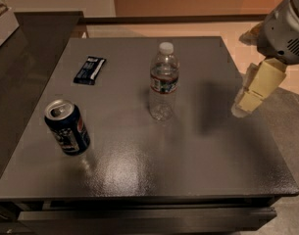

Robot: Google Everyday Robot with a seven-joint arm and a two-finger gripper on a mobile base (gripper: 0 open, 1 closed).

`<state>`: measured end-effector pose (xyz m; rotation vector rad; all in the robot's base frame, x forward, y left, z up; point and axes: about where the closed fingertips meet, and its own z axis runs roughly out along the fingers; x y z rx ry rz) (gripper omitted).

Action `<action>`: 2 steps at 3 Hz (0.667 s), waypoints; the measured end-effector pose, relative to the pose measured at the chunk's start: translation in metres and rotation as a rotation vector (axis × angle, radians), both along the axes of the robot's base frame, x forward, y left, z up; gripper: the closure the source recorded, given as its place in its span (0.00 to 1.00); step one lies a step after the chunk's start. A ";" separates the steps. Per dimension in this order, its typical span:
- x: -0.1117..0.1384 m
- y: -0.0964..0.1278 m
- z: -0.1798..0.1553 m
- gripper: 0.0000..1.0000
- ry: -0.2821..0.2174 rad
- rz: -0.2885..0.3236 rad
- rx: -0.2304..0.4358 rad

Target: Move water bottle near rxbar blueberry

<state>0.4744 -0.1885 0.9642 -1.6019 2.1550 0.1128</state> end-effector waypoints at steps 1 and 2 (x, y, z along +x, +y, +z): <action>0.018 0.028 0.001 0.00 -0.040 0.027 0.111; 0.024 0.056 0.003 0.00 -0.060 0.070 0.204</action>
Offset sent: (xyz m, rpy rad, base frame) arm 0.0314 0.0875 0.0073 0.3226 -0.0829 0.1194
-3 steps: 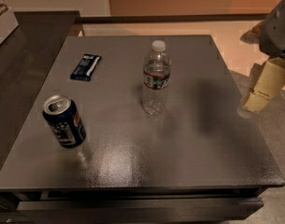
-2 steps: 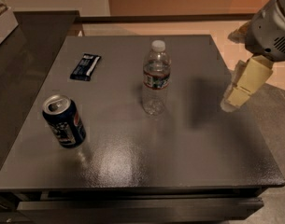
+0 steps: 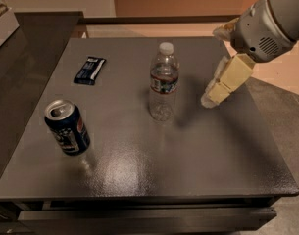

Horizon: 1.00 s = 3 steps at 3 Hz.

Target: Move water bottle near rxbar blueberry

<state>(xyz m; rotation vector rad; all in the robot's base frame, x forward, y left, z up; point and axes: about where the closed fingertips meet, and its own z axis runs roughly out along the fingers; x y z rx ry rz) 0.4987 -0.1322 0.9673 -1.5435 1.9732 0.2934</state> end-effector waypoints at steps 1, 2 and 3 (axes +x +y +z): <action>0.002 0.032 -0.004 0.00 0.008 0.057 0.075; 0.005 0.057 -0.009 0.00 0.021 0.098 0.121; 0.011 0.070 -0.012 0.00 0.030 0.116 0.146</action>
Offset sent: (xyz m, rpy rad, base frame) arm 0.0121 0.0832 -0.0155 0.1782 0.0407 0.1429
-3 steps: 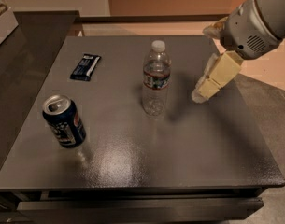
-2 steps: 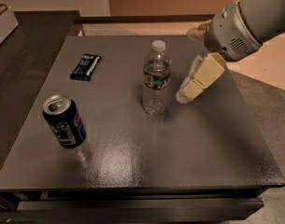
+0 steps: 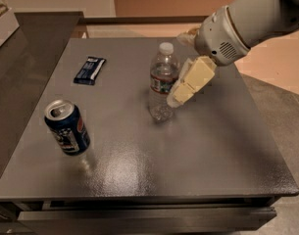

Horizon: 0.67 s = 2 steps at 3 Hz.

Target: Move water bottle near rxbar blueberry

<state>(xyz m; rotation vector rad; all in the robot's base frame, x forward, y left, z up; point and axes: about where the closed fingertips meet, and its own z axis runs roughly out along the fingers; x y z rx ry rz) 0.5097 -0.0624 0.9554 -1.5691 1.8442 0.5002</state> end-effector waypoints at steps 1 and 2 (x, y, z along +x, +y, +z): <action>0.004 0.008 -0.004 0.16 0.006 0.011 0.014; 0.006 0.012 -0.008 0.38 0.017 0.016 0.025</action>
Offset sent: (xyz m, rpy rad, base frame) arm 0.0110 0.0129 -0.0143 0.0412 0.0337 0.0139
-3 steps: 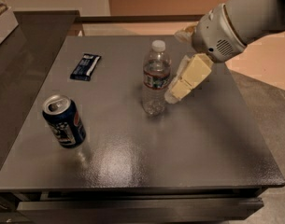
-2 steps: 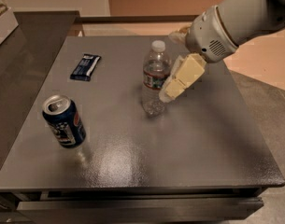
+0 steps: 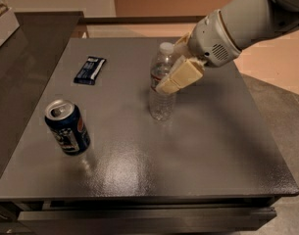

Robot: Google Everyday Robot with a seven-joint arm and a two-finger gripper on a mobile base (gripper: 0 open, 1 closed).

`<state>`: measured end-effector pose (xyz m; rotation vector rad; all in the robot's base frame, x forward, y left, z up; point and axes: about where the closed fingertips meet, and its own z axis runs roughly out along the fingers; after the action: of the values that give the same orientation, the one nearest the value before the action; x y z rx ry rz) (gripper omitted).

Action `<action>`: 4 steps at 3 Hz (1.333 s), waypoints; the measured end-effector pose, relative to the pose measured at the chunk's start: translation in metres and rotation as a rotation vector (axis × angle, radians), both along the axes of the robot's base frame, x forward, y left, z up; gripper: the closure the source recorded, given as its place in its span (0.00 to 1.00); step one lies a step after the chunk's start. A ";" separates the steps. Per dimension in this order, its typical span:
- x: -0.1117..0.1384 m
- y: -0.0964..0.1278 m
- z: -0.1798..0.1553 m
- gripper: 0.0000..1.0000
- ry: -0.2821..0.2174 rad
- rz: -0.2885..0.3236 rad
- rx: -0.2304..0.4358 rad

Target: Move water bottle near rxbar blueberry

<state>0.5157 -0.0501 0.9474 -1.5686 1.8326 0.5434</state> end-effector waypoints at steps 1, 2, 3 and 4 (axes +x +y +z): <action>0.000 0.003 0.000 0.61 0.008 0.010 0.014; 0.002 0.006 0.013 0.84 -0.014 0.025 0.030; 0.016 0.009 0.031 1.00 -0.029 0.023 0.036; 0.045 0.016 0.044 1.00 -0.018 0.016 0.028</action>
Offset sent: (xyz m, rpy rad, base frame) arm 0.0060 0.0068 0.0286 0.0531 -0.0415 0.0369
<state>0.5604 -0.0346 0.9909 -1.5663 1.7925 0.5582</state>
